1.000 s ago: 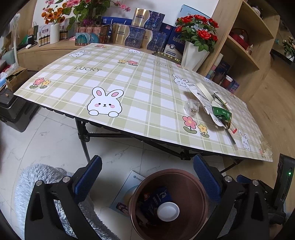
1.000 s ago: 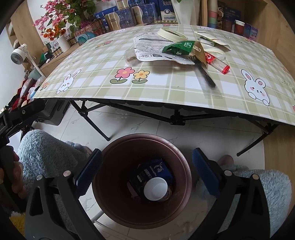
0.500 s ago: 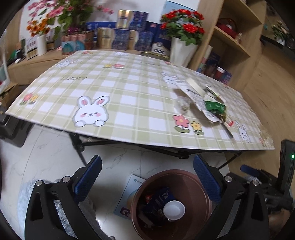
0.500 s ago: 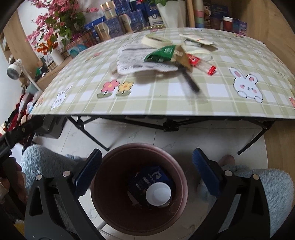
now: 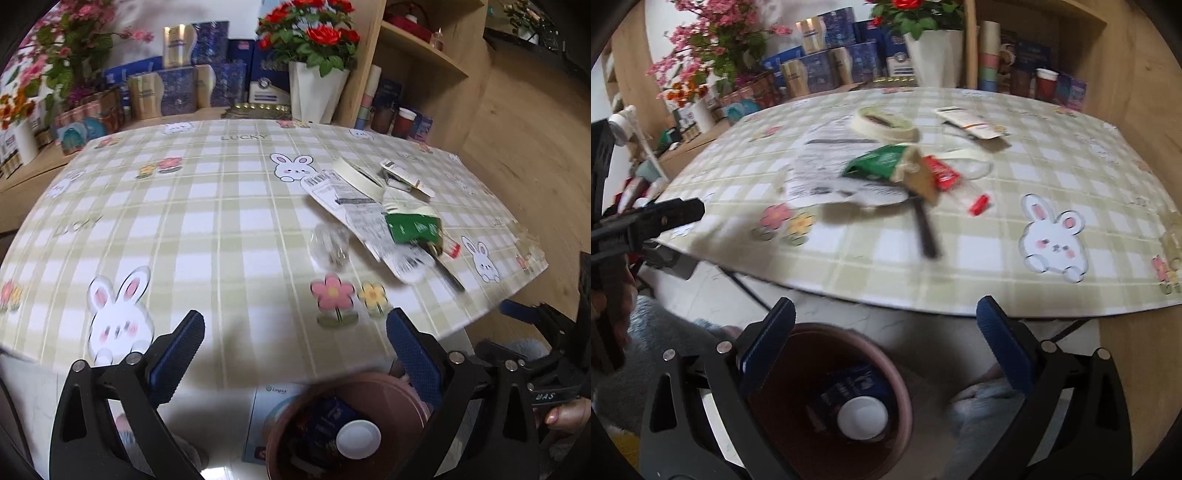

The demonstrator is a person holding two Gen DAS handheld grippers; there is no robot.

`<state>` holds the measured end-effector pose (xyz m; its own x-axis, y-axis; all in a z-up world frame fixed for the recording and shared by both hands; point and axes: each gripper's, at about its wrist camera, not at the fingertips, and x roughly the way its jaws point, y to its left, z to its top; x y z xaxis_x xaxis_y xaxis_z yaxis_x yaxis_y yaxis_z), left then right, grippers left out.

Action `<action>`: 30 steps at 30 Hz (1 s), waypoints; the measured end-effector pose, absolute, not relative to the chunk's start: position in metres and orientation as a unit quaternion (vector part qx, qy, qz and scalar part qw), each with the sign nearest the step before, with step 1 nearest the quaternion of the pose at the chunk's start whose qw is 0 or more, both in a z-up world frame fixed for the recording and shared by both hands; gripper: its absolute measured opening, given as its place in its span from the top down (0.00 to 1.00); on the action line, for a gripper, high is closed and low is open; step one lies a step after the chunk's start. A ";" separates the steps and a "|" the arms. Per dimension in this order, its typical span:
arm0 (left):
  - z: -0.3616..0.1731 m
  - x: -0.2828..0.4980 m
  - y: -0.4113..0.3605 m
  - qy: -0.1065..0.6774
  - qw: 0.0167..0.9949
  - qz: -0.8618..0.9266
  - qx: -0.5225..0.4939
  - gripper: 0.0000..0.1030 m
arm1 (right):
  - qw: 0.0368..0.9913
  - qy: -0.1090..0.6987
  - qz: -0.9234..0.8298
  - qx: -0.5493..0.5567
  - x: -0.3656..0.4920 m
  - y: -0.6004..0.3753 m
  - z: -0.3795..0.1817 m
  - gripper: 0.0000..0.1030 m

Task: Collect trash
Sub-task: 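Move both tools back over the table toward the wrappers, then grasp the clear plastic wrapper with the left tool while the right tool grasps the green-gold wrapper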

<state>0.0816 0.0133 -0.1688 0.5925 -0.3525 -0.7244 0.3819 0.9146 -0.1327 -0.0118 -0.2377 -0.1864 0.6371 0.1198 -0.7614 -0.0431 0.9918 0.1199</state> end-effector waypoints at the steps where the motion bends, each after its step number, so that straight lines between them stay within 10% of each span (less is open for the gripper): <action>1: -0.170 0.090 0.009 0.407 0.888 -0.210 0.025 0.15 | 0.907 0.417 0.042 0.049 -0.011 -0.241 -0.185 0.06; 16: -0.200 0.171 -0.052 0.447 0.847 -0.277 0.072 0.31 | 0.917 0.392 -0.005 0.070 0.011 -0.286 -0.167 0.20; 19: -0.204 0.175 -0.059 0.449 0.842 -0.288 0.084 0.41 | 0.917 0.392 -0.012 0.068 0.014 -0.290 -0.166 0.24; 21: -0.205 0.177 -0.063 0.447 0.842 -0.284 0.104 0.73 | 0.918 0.391 -0.013 0.067 0.015 -0.291 -0.165 0.25; 30: -0.182 0.159 -0.027 0.433 0.856 -0.275 0.072 0.80 | 0.920 0.391 0.016 0.017 0.041 -0.272 -0.159 0.28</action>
